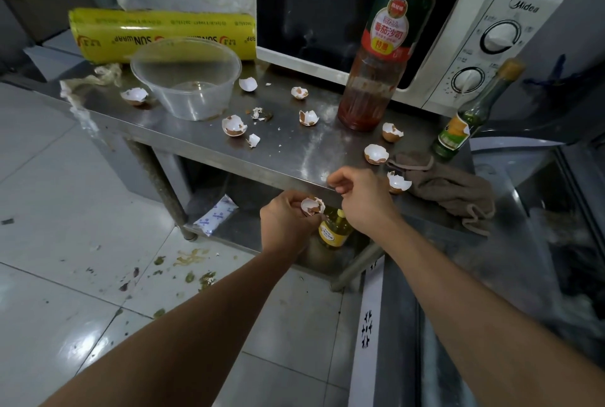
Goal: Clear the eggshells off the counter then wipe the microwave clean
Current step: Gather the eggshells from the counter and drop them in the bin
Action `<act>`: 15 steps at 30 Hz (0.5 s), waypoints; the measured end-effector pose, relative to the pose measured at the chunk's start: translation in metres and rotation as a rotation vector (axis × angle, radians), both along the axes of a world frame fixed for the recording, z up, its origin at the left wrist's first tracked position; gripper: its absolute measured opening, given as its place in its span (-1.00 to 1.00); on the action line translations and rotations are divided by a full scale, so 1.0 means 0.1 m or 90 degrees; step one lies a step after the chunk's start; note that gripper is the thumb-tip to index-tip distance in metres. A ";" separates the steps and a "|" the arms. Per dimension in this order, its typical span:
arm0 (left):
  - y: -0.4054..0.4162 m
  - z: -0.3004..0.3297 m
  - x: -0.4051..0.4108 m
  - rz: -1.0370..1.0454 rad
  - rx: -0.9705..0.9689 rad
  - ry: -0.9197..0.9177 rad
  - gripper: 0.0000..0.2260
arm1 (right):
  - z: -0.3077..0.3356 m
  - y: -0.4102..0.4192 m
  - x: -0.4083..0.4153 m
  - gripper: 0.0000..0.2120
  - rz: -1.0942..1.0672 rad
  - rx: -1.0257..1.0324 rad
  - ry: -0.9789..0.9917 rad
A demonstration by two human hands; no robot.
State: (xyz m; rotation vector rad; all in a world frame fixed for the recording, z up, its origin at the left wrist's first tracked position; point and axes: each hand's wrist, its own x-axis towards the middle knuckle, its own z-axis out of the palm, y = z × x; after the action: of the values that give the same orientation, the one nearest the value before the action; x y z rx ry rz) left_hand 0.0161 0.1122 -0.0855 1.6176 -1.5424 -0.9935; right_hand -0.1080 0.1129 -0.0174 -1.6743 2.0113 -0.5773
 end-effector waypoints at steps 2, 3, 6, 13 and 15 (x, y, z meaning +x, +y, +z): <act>0.02 0.04 0.06 0.000 0.002 0.001 -0.72 | 0.01 0.00 0.03 -0.59 0.009 0.010 -0.014; 0.02 0.07 0.09 0.002 0.003 -0.001 -0.71 | 0.03 -0.01 0.05 -0.59 0.015 0.012 -0.020; -0.03 0.21 0.23 0.029 0.013 -0.003 -0.69 | 0.13 -0.10 0.14 -0.64 0.027 0.006 -0.037; -0.25 0.61 0.62 0.116 0.000 0.001 -0.73 | 0.34 -0.51 0.30 -0.60 0.083 0.036 -0.040; -0.30 0.69 0.70 0.136 -0.001 -0.002 -0.73 | 0.35 -0.62 0.35 -0.58 0.103 0.053 -0.041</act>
State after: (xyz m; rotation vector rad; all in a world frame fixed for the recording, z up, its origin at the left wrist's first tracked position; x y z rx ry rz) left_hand 0.0857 0.0820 -0.0166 1.7414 -1.3396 -0.8729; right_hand -0.0728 0.0512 0.0173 -1.7261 1.8098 -0.4782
